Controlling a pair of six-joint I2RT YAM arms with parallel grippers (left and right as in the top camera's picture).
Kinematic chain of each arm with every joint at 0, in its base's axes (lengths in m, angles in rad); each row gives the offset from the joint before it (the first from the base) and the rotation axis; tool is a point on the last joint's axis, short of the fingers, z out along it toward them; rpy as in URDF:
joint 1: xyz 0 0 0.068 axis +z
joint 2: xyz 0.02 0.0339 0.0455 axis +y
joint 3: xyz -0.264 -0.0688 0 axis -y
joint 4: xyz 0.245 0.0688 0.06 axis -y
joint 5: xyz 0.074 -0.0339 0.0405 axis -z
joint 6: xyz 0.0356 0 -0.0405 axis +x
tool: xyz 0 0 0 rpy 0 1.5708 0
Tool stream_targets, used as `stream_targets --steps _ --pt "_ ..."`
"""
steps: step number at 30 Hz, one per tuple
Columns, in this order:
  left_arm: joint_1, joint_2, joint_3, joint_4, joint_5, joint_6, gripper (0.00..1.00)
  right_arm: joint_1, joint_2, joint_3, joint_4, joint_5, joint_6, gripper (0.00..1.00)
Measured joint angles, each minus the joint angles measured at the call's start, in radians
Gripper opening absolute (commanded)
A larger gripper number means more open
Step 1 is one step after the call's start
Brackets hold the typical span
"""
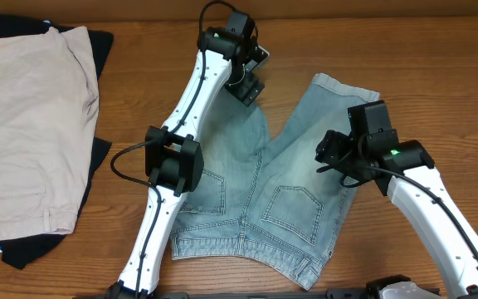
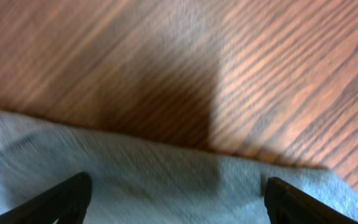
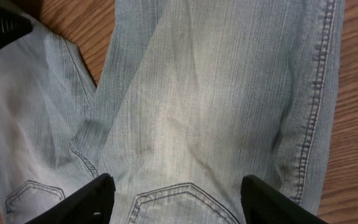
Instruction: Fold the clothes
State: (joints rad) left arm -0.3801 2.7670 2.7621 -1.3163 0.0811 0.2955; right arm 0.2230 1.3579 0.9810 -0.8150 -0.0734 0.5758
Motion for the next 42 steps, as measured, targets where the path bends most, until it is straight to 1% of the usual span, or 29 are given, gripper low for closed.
stream_targets --steps 3,7,10,12,13,14,16,23,28,34,38,40,42 --pt "0.001 0.0 -0.011 -0.008 -0.005 -0.024 0.84 0.0 0.0 0.0 0.001 0.0 0.0 0.69" --pt "0.001 0.0 -0.041 -0.005 -0.008 -0.061 0.77 0.0 0.0 0.0 0.001 0.0 0.0 0.69" --pt "0.001 0.0 -0.074 0.011 -0.015 -0.086 0.68 0.0 0.0 0.0 0.001 0.0 0.0 0.69" --pt "0.001 -0.003 -0.082 0.019 -0.023 -0.101 0.56 0.0 0.0 0.0 0.001 0.0 0.0 0.69" --pt "0.001 -0.004 -0.084 0.023 -0.03 -0.111 0.47 0.0 0.0 0.0 0.002 0.0 0.0 0.69" --pt "0.001 -0.005 -0.086 0.026 -0.034 -0.117 0.35 0.0 0.0 0.0 0.001 0.0 0.0 0.69" --pt "0.005 -0.005 -0.086 0.026 -0.033 -0.132 0.05 0.0 0.0 0.0 0.002 0.0 0.0 0.69" --pt "0.005 -0.005 -0.083 0.003 -0.017 -0.169 0.04 0.0 0.0 0.0 0.045 0.0 0.0 0.68" --pt "0.005 -0.005 -0.046 -0.088 -0.017 -0.187 0.04 0.0 0.0 0.0 0.131 -0.013 -0.001 0.65" --pt "0.005 -0.041 0.047 -0.19 -0.014 -0.193 0.04 0.0 0.013 0.0 0.243 -0.035 -0.002 0.64" --pt "0.005 -0.124 0.073 -0.254 -0.009 -0.198 0.04 0.0 0.079 0.001 0.349 -0.085 -0.015 0.64" --pt "0.003 -0.167 0.084 -0.296 -0.006 -0.212 0.04 0.0 0.146 0.001 0.446 -0.131 -0.02 0.64" --pt "0.0 -0.193 0.093 -0.335 -0.003 -0.22 0.04 0.0 0.185 0.001 0.502 -0.159 -0.022 0.65"
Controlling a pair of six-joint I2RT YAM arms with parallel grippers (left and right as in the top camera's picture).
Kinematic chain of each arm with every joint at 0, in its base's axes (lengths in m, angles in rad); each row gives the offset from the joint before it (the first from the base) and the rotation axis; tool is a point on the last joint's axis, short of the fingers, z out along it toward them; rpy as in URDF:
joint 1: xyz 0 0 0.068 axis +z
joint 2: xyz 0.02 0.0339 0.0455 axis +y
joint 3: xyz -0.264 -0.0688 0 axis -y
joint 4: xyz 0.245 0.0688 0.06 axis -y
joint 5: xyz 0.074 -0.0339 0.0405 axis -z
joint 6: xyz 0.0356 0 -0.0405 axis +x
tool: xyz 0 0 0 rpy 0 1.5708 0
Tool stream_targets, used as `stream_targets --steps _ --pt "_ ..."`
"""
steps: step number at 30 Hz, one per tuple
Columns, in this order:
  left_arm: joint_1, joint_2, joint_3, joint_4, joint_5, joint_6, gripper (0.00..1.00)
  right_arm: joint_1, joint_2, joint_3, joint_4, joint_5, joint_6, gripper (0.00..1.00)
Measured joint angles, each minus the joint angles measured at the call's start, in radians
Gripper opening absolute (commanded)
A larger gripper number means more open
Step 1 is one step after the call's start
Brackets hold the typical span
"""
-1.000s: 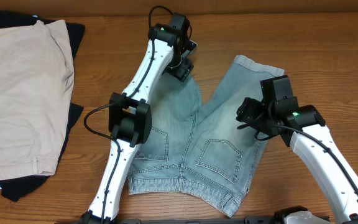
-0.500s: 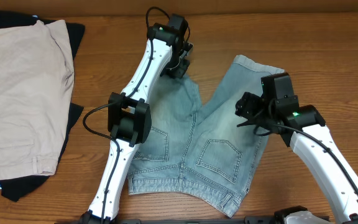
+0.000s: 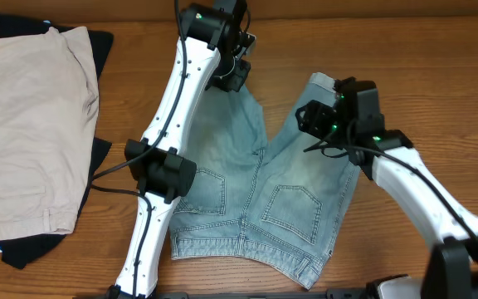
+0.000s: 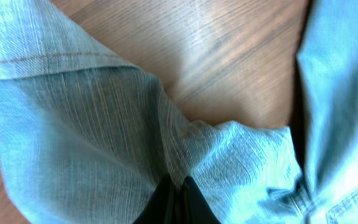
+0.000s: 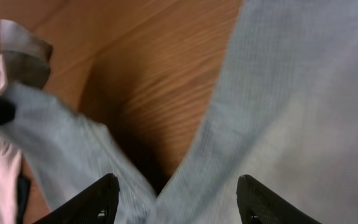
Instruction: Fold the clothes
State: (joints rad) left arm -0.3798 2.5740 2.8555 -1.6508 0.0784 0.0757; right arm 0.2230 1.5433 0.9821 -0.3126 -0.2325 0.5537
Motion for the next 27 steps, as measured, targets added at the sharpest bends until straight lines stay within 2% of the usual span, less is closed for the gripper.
stream_targets --steps 7,11,21,27 --pt "0.0 -0.014 -0.003 -0.037 0.026 -0.023 0.04 0.0 0.198 0.001 0.352 -0.186 0.021 0.65" --pt "0.0 -0.014 -0.003 -0.037 0.039 -0.032 0.04 0.0 0.278 0.001 0.492 -0.274 0.058 0.65" --pt "0.0 -0.013 -0.003 -0.037 0.06 -0.045 0.04 0.056 0.383 0.003 0.778 -0.381 0.156 0.65" --pt "0.0 -0.013 -0.003 -0.037 0.06 -0.045 0.04 0.121 0.429 0.003 0.836 -0.4 0.219 0.64"
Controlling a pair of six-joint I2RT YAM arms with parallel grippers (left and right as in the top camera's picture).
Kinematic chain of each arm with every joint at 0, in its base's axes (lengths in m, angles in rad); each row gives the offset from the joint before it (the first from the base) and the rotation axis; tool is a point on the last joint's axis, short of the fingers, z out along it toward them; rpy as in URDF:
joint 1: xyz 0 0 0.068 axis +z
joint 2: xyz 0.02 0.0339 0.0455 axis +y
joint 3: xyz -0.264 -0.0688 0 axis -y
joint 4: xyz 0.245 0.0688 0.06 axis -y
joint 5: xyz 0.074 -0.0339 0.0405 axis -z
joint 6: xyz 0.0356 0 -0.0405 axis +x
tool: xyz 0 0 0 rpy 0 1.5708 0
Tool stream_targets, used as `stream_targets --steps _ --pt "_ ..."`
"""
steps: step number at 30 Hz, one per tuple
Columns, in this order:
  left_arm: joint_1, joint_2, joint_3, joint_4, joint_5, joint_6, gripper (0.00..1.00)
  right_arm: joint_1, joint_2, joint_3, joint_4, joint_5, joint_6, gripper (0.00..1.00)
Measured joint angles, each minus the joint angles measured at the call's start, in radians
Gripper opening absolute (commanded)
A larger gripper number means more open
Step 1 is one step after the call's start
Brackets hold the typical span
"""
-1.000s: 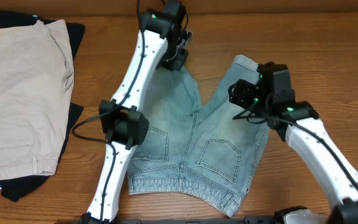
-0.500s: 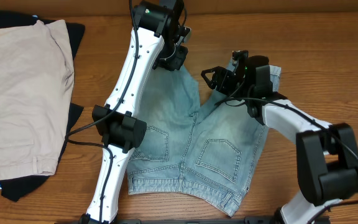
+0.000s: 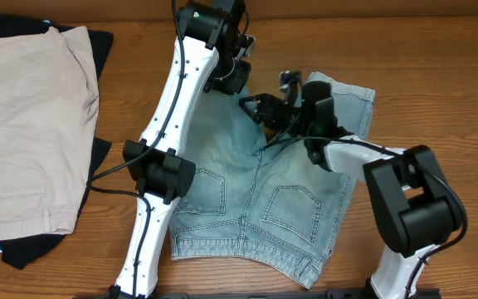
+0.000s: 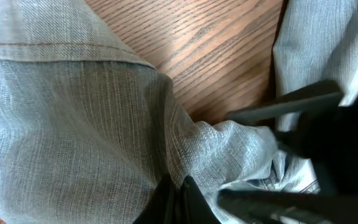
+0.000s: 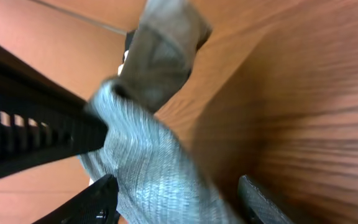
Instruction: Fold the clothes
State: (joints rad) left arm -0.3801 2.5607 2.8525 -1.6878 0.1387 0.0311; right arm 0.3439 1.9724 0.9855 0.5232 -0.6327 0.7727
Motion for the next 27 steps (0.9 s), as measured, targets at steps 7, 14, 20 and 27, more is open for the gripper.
stream_targets --steps 7,14,20,27 --pt "0.0 0.0 0.0 0.001 0.0 0.0 0.04 -0.006 0.013 0.003 0.083 -0.012 0.031 0.16" --pt "-0.005 0.0 0.0 0.023 0.03 -0.003 0.04 -0.11 0.019 0.095 0.079 -0.127 0.046 0.18" --pt "-0.004 0.0 0.0 0.001 0.025 -0.003 0.04 -0.193 0.019 0.213 0.085 -0.124 0.036 0.49" --pt "-0.004 0.0 0.0 0.006 -0.053 -0.006 0.56 -0.196 0.019 0.224 -0.093 -0.144 -0.016 0.48"
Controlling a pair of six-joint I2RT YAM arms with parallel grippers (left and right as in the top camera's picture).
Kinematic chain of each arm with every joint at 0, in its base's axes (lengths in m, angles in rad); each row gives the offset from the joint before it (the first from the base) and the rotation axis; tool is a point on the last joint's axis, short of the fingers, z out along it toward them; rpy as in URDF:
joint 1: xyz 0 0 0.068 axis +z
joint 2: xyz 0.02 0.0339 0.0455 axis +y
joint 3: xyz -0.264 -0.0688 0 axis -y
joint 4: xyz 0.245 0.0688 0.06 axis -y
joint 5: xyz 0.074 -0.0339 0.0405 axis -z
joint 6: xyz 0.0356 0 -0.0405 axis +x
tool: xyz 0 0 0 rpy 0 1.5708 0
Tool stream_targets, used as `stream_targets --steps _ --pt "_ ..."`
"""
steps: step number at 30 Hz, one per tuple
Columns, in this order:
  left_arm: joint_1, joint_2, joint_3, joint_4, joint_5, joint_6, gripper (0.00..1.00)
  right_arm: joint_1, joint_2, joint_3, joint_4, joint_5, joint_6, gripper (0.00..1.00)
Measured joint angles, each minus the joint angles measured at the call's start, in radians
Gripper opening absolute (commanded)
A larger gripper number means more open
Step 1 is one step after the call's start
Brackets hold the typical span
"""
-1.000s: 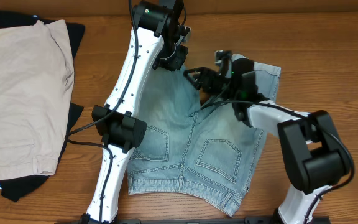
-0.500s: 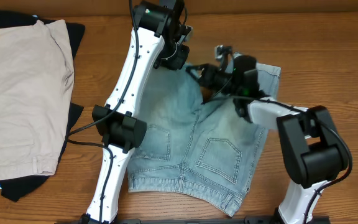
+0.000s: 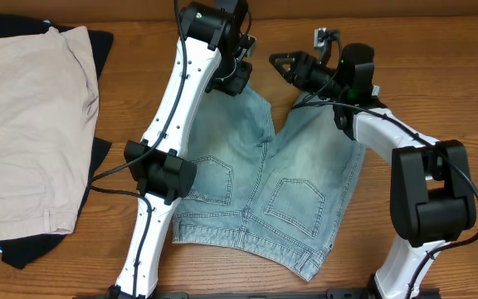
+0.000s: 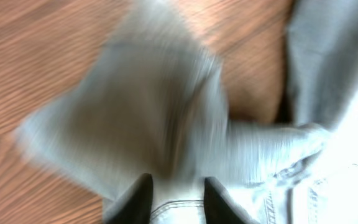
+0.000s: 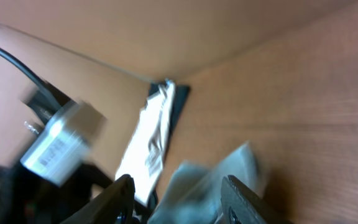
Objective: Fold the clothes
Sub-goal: 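Grasp the left leg with the left gripper and rotate the shorts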
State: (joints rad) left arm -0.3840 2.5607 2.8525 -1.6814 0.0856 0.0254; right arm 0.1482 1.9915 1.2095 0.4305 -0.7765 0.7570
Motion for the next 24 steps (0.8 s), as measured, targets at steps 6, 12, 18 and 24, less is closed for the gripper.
stream_targets --steps 6,12,18,24 --pt "0.041 0.0 0.0 0.026 -0.072 -0.001 0.81 -0.078 -0.002 0.002 -0.334 -0.064 -0.098 0.47" --pt "0.117 0.0 0.014 0.018 -0.063 -0.001 0.87 -0.134 -0.095 -0.003 -0.807 0.02 -0.274 0.56" --pt "0.162 -0.034 0.07 -0.004 0.016 -0.001 0.9 -0.121 -0.363 -0.001 -1.202 0.261 -0.377 0.64" --pt "0.123 -0.131 0.08 -0.006 0.1 -0.001 0.9 -0.121 -0.523 0.0 -1.456 0.419 -0.406 0.69"
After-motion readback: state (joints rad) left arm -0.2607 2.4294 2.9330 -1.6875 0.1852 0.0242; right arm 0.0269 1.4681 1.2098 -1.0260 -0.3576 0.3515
